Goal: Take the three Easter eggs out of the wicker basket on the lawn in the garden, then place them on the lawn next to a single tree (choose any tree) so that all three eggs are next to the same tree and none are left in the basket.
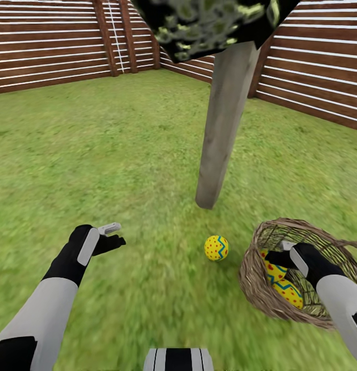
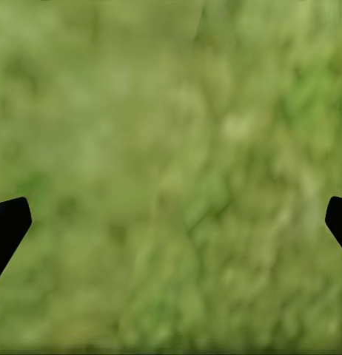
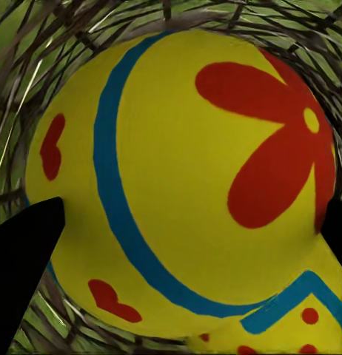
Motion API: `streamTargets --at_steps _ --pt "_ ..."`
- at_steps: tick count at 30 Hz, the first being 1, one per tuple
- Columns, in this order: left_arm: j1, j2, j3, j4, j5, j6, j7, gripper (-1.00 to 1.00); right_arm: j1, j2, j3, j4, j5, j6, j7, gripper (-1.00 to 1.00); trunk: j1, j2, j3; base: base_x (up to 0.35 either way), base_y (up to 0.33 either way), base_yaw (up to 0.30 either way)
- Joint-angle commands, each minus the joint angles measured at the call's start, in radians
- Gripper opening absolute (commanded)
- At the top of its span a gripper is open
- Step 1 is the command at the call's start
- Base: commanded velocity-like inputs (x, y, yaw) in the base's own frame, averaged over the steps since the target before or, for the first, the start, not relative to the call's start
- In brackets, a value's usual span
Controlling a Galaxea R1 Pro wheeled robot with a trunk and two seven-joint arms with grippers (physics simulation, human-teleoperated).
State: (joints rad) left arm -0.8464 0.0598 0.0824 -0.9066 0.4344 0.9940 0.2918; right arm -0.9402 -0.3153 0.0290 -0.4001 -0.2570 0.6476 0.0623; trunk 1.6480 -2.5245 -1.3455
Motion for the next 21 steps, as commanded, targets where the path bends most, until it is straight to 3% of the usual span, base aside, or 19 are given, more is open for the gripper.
streamTargets --at_steps 1,6,13,21 --pt "0.000 0.000 0.000 0.001 0.010 0.003 0.009 1.00 0.000 -0.001 0.003 -0.002 -0.002 0.004 0.002 -1.00 -0.001 0.000 0.003 -0.056 0.000 0.000" --pt "0.000 0.000 0.000 0.028 0.010 -0.024 0.008 1.00 0.000 -0.001 0.003 -0.028 -0.001 0.008 -0.001 -1.00 -0.003 0.001 0.023 -0.062 0.000 0.000" --pt "0.000 0.000 0.000 0.035 0.012 -0.038 0.007 1.00 0.000 -0.002 0.003 -0.087 0.018 0.017 -0.004 -1.00 -0.006 0.003 0.050 -0.311 -0.056 0.000" --pt "0.000 0.000 0.000 0.035 0.017 -0.037 0.007 1.00 0.000 -0.005 0.001 -0.185 0.019 0.123 -0.004 -1.00 -0.010 0.005 0.081 -0.330 -0.080 0.000"
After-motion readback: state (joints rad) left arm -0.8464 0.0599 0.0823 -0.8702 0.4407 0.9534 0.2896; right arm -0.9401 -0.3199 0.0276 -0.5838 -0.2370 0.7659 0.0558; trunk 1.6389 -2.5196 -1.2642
